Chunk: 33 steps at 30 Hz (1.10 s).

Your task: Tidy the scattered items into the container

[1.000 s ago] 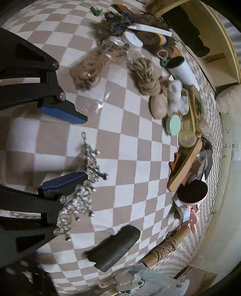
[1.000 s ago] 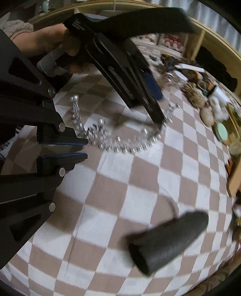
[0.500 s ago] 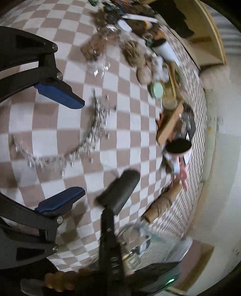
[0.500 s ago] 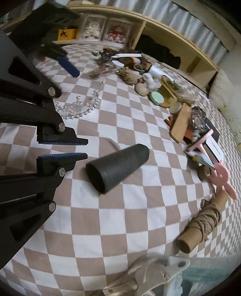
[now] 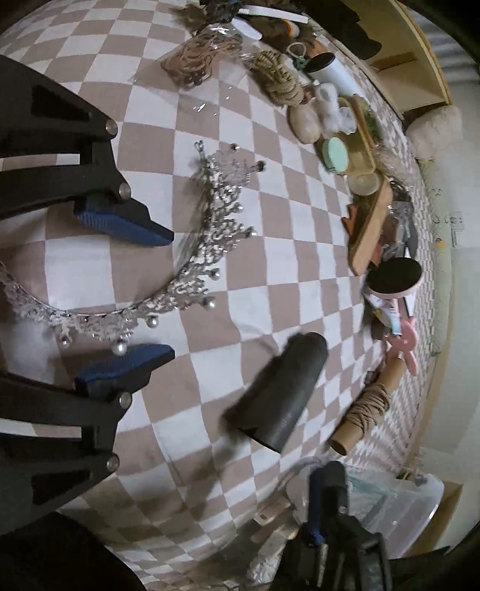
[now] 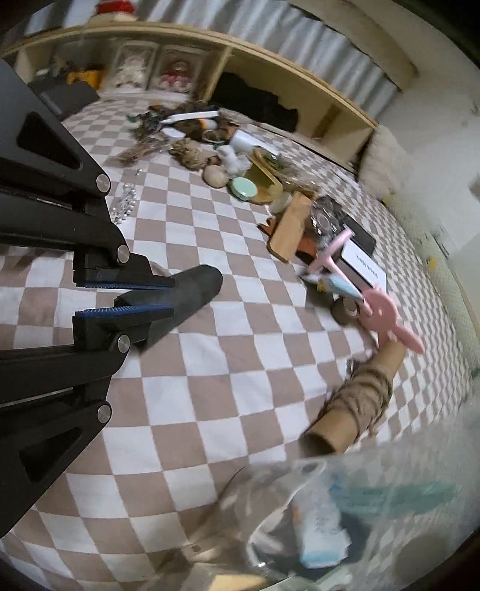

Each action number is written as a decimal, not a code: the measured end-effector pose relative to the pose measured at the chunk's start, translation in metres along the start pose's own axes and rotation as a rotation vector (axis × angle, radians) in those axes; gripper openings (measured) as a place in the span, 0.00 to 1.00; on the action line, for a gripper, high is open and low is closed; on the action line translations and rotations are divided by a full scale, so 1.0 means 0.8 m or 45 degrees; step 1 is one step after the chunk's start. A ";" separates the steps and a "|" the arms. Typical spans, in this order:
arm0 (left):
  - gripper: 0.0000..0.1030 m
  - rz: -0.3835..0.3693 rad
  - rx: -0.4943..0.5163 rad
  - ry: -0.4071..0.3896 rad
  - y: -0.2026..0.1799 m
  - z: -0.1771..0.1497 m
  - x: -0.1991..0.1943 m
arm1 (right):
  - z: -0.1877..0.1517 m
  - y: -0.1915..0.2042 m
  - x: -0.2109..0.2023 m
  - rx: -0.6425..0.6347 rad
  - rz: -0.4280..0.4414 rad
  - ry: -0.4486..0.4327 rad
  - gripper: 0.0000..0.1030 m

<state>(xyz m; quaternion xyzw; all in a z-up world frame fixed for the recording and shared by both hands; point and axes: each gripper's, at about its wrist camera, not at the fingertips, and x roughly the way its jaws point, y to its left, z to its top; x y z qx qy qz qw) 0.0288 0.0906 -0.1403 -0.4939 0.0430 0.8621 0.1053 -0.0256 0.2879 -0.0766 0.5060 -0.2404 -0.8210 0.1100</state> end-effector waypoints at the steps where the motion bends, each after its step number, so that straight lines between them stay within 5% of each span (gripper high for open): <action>1: 0.39 -0.004 0.004 0.003 0.000 -0.002 0.002 | -0.001 0.005 0.001 -0.027 -0.004 0.000 0.08; 5: 0.11 0.010 0.040 -0.008 0.002 -0.007 -0.003 | -0.001 0.021 0.012 -0.133 -0.075 0.025 0.09; 7: 0.09 0.029 0.047 -0.004 0.007 -0.008 -0.005 | -0.001 0.028 0.017 -0.187 -0.128 0.023 0.37; 8: 0.09 0.031 0.044 -0.003 0.010 -0.008 -0.006 | -0.001 0.032 0.019 -0.215 -0.138 0.017 0.75; 9: 0.09 0.033 0.042 -0.001 0.014 -0.008 -0.008 | 0.000 0.037 0.019 -0.243 -0.135 0.006 0.88; 17: 0.09 0.029 -0.076 -0.009 0.059 -0.012 -0.013 | 0.003 0.060 0.059 -0.428 -0.187 0.080 0.89; 20: 0.09 -0.008 -0.110 -0.014 0.064 -0.015 -0.010 | -0.001 0.071 0.078 -0.598 -0.302 0.074 0.88; 22: 0.09 -0.004 -0.109 -0.019 0.062 -0.016 -0.009 | -0.004 0.074 0.091 -0.682 -0.378 0.077 0.84; 23: 0.09 -0.005 -0.110 -0.021 0.062 -0.016 -0.009 | -0.005 0.073 0.097 -0.703 -0.400 0.094 0.74; 26: 0.13 -0.036 -0.155 -0.021 0.068 -0.017 -0.008 | -0.006 0.065 0.111 -0.697 -0.423 0.140 0.65; 33: 0.14 -0.064 -0.196 -0.036 0.073 -0.019 -0.008 | -0.010 0.041 0.123 -0.669 -0.449 0.170 0.65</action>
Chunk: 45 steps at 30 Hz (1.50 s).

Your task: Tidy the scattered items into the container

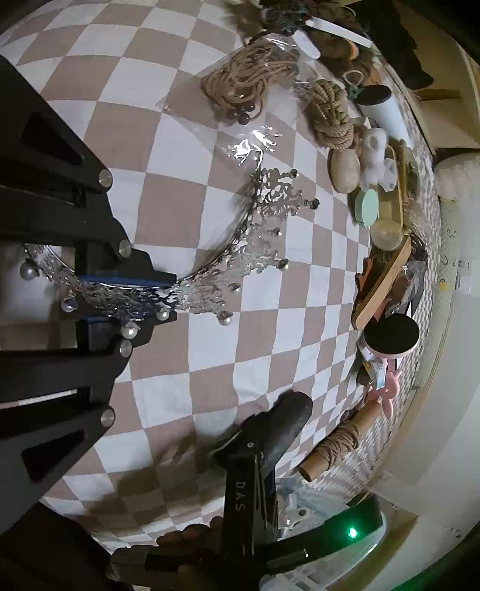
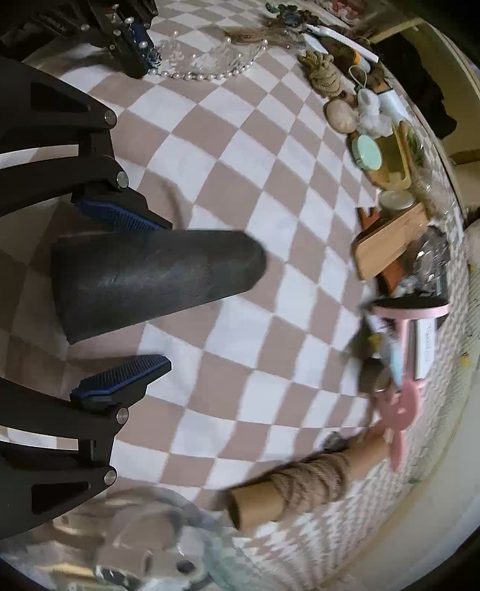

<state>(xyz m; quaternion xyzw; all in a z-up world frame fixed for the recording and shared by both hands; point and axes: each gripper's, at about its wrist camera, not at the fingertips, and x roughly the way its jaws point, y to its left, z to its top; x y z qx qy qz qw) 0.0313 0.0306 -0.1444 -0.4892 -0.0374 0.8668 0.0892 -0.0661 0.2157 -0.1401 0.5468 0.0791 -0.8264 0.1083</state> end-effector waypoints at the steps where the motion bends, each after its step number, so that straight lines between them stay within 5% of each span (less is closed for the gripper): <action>1: 0.14 0.002 0.004 -0.009 -0.001 -0.001 0.000 | -0.002 -0.002 0.003 0.006 0.005 0.005 0.65; 8: 0.14 -0.076 -0.064 -0.025 0.012 -0.002 -0.001 | -0.003 0.003 0.004 -0.006 -0.056 0.066 0.64; 11: 0.14 -0.080 -0.079 -0.021 0.012 -0.002 0.000 | -0.003 0.002 -0.001 0.039 -0.033 0.057 0.51; 18: 0.14 -0.057 -0.069 -0.012 0.008 -0.001 0.001 | -0.002 0.006 -0.011 0.072 -0.009 0.053 0.47; 29: 0.07 -0.019 -0.001 -0.092 -0.006 -0.004 -0.019 | -0.016 0.008 -0.040 0.230 0.156 0.021 0.45; 45: 0.07 -0.127 -0.047 -0.229 -0.016 -0.012 -0.076 | -0.040 -0.004 -0.063 0.422 0.387 -0.026 0.45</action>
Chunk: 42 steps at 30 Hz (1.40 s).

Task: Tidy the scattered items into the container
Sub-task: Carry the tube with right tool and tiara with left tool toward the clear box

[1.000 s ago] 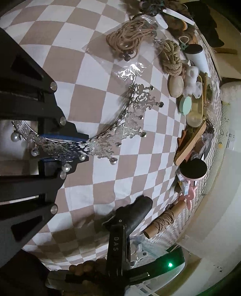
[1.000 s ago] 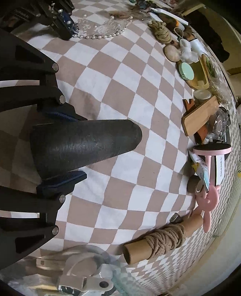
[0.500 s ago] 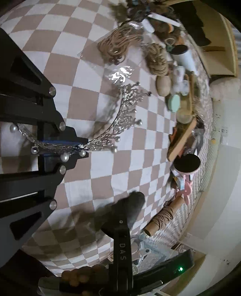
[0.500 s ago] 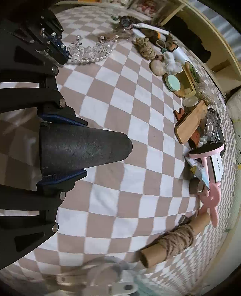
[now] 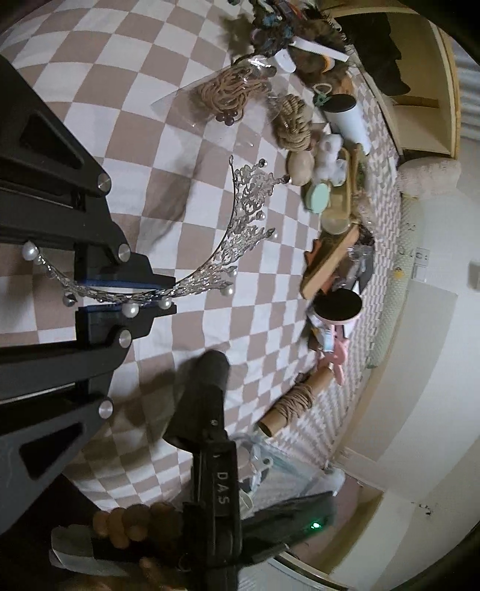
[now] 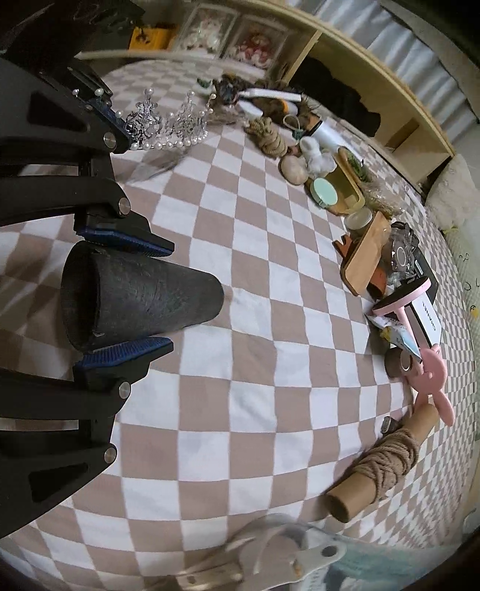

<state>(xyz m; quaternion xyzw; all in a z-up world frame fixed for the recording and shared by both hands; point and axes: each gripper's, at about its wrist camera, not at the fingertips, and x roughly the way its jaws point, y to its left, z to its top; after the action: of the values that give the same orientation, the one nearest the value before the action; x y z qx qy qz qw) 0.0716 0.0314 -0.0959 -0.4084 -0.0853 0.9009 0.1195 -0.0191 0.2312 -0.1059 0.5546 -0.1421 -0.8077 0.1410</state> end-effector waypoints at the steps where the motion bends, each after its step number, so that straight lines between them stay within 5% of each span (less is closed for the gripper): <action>1: 0.07 -0.006 0.000 -0.010 -0.001 0.000 -0.004 | -0.002 0.000 -0.003 0.007 0.016 -0.005 0.45; 9: 0.07 -0.011 0.020 -0.012 -0.013 0.005 -0.010 | -0.007 -0.004 -0.021 0.079 0.139 -0.019 0.39; 19: 0.07 -0.014 0.059 0.038 -0.029 -0.008 0.007 | -0.027 0.002 0.005 -0.010 0.017 0.152 0.40; 22: 0.07 -0.014 0.047 0.045 -0.025 -0.011 0.010 | -0.035 0.001 0.013 -0.004 0.004 0.215 0.52; 29: 0.07 -0.011 0.038 0.060 -0.017 -0.016 0.013 | -0.046 0.019 0.037 -0.145 -0.187 0.324 0.52; 42: 0.07 0.000 0.043 0.051 -0.025 -0.005 0.006 | -0.045 0.033 0.010 -0.186 -0.123 0.142 0.43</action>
<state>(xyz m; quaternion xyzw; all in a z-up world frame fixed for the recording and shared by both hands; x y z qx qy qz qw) 0.0743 0.0518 -0.0970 -0.4244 -0.0677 0.8938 0.1280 0.0137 0.2012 -0.1152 0.5930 -0.0478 -0.7897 0.1496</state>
